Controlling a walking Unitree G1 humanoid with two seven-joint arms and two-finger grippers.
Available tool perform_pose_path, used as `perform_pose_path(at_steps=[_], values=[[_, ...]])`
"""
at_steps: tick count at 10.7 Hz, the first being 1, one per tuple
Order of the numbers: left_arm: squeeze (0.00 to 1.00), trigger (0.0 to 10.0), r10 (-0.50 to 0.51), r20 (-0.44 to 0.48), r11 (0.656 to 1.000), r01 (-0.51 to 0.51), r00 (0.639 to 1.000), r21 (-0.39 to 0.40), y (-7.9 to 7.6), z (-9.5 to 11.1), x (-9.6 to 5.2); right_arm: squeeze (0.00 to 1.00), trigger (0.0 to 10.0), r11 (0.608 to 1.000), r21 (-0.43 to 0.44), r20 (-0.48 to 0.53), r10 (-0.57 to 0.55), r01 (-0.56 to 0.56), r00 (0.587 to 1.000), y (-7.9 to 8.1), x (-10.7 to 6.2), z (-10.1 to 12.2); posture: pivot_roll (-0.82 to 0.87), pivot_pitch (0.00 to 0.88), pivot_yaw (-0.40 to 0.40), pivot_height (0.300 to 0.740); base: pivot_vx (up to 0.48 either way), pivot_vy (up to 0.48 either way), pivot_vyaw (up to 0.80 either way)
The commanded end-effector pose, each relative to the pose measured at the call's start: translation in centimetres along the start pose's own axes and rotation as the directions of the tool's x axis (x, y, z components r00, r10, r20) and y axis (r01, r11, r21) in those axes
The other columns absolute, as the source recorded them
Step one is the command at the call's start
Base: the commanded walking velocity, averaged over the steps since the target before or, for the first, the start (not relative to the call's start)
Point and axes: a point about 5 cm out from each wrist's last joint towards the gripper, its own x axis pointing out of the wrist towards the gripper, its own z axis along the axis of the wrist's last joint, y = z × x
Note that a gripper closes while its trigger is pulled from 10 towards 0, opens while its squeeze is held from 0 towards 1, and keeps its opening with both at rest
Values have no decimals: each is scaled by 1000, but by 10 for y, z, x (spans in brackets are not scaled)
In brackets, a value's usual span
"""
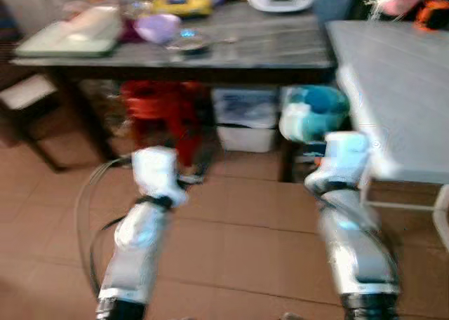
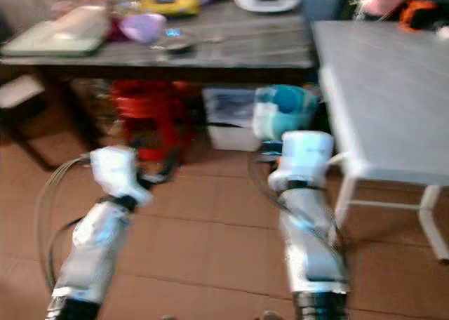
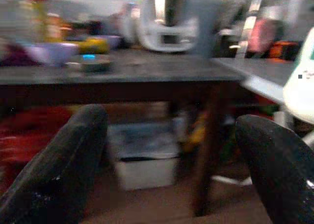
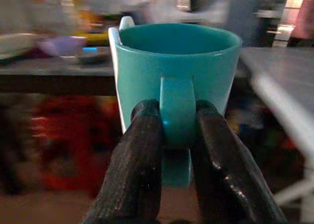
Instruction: Setting the table
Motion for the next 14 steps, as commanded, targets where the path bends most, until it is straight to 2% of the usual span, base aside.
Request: perform_pose_path(at_steps=[1,2,5,7,9,14], values=[[0,10000,-19,3,1000,19,1000,1,-7,0,2,0,10000,1000,-11,28,-29,29,999,-9,0,6,-83,118,82,740,0,480,0],[0,10000,-13,6,1000,13,1000,-1,-6,1,2,0,10000,999,-17,29,-29,29,999,-10,0,6,-84,118,83,740,0,476,0],[0,10000,26,10,1000,-25,1000,-18,-2,2,1,0,10000,999,-35,38,-12,13,999,-6,-2,5,-83,119,81,740,0,0,0],[0,10000,-21,34,1000,21,999,5,-4,5,2,0,10000,998,-61,49,-2,5,999,-7,-1,7,-87,121,78,740,0,0,0],[0,10000,-30,32,1000,30,999,2,-4,4,-1,0,10000,995,-94,61,22,-16,998,-2,-4,8,-92,127,81,740,287,0,0],[0,10000,-50,38,999,51,998,-2,-7,5,1,0,10000,996,-92,57,9,-3,998,-6,-4,8,-96,128,81,740,356,0,0]])
